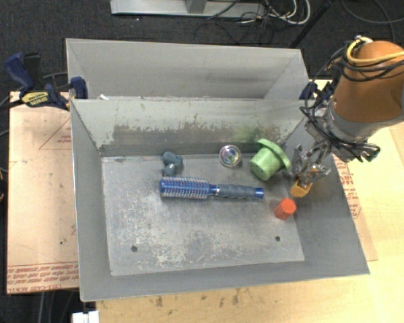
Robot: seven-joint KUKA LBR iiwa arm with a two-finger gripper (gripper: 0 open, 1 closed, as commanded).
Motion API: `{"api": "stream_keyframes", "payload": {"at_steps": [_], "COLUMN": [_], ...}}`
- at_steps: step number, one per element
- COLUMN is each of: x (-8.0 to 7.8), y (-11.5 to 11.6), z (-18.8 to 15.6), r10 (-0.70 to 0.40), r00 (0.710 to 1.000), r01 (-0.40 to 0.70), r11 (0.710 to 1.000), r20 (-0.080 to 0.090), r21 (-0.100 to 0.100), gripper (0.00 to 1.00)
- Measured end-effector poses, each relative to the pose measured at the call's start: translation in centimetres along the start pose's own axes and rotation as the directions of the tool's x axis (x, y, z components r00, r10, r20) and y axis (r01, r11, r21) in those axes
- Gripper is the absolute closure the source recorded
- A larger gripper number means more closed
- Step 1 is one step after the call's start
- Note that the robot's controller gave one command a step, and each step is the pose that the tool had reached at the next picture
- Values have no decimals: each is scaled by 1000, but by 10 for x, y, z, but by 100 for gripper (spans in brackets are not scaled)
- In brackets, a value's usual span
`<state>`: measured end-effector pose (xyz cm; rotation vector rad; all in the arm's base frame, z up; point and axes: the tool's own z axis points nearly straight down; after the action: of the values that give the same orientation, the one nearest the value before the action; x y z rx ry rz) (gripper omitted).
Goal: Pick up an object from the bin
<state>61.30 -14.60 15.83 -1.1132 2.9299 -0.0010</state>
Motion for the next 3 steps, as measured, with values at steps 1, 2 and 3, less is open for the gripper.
{"api": "stream_keyframes", "payload": {"at_steps": [1,2,3], "x": [-2,19,18], "y": [14,18,18], "z": [5,1,1], "r10": [8,-18,-18], "r00": [1000,1000,1000], "r01": [-8,18,18], "r11": [1000,1000,1000], "r20": [-4,-5,-4], "r21": [-4,-5,-4], "gripper": [100,100,0]}}
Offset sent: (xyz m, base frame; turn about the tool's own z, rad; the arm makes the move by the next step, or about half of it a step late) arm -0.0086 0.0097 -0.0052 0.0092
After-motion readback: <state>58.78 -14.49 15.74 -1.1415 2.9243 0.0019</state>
